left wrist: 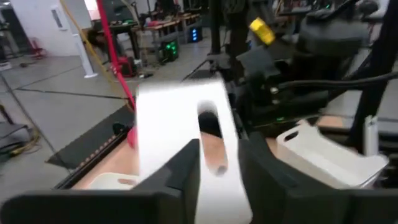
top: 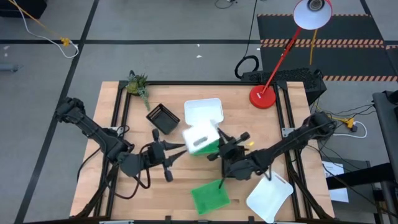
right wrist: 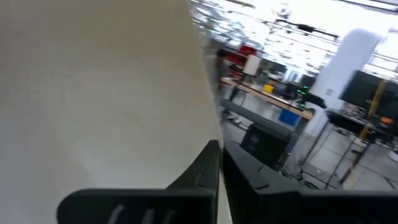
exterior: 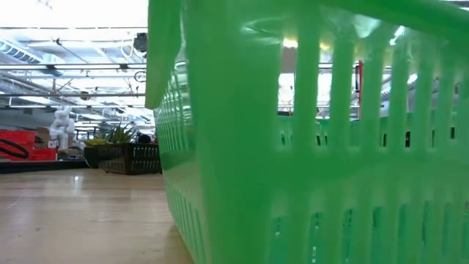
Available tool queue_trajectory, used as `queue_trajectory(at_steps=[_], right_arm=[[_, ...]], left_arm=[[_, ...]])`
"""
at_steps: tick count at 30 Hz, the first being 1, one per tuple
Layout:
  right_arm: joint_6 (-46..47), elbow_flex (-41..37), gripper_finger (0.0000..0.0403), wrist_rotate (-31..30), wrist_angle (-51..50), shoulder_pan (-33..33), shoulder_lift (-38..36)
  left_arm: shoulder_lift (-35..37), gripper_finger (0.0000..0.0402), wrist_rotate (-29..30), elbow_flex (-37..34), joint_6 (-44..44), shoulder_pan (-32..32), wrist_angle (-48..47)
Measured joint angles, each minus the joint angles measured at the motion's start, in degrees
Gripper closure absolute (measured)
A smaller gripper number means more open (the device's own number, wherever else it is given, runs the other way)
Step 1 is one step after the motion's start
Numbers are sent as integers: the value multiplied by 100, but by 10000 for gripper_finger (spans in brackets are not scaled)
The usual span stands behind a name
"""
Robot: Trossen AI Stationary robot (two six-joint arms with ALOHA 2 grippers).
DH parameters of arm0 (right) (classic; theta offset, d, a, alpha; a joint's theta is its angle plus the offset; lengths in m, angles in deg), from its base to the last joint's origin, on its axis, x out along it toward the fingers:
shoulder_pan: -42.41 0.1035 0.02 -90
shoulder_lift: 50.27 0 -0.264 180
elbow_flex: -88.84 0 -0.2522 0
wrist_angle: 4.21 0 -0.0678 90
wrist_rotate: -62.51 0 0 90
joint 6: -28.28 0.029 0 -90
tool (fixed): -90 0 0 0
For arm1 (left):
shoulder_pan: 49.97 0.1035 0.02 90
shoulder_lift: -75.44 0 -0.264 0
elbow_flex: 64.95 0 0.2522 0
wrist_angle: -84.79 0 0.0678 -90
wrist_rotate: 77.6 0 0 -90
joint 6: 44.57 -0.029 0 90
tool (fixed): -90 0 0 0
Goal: Stack baskets by color
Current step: Stack the bottom left white bin on the top white bin
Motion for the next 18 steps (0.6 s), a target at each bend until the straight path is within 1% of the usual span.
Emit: queue_trajectory(at_steps=[3, 6, 7, 8, 10, 13, 14, 16, 17, 18], right_arm=[[25, -353, 401, 428, 76, 12, -392], [-35, -644, 402, 447, 190, 47, -704], [-119, -727, 402, 517, 192, 49, -794], [-231, -806, 402, 722, 170, 49, -881], [-571, -902, 402, 1236, 203, 77, -1035], [-1528, -1021, 402, 1791, 207, 184, -1204], [-1817, -1060, 402, 1874, 200, 231, -1218], [-2268, -1085, 402, 1840, 174, 317, -1217], [-2372, -1085, 402, 1745, 212, 347, -1217], [-2386, -1085, 402, 1525, 317, 370, -1217]], left_arm=[[1, 245, -49, 2, -15, -6, 73], [1, 203, 25, 2, -48, 2, 94], [1, 191, 43, 2, -95, 7, 121], [1, 180, 54, 2, -198, 7, 160], [13, 162, 111, 2, -315, 5, 173], [93, 144, 236, 2, -321, -37, 168], [124, 141, 251, 2, -324, -51, 186], [137, 139, 274, 4, -339, -70, 223], [132, 139, 273, 4, -389, -71, 221], [126, 140, 271, 4, -503, -74, 227]])
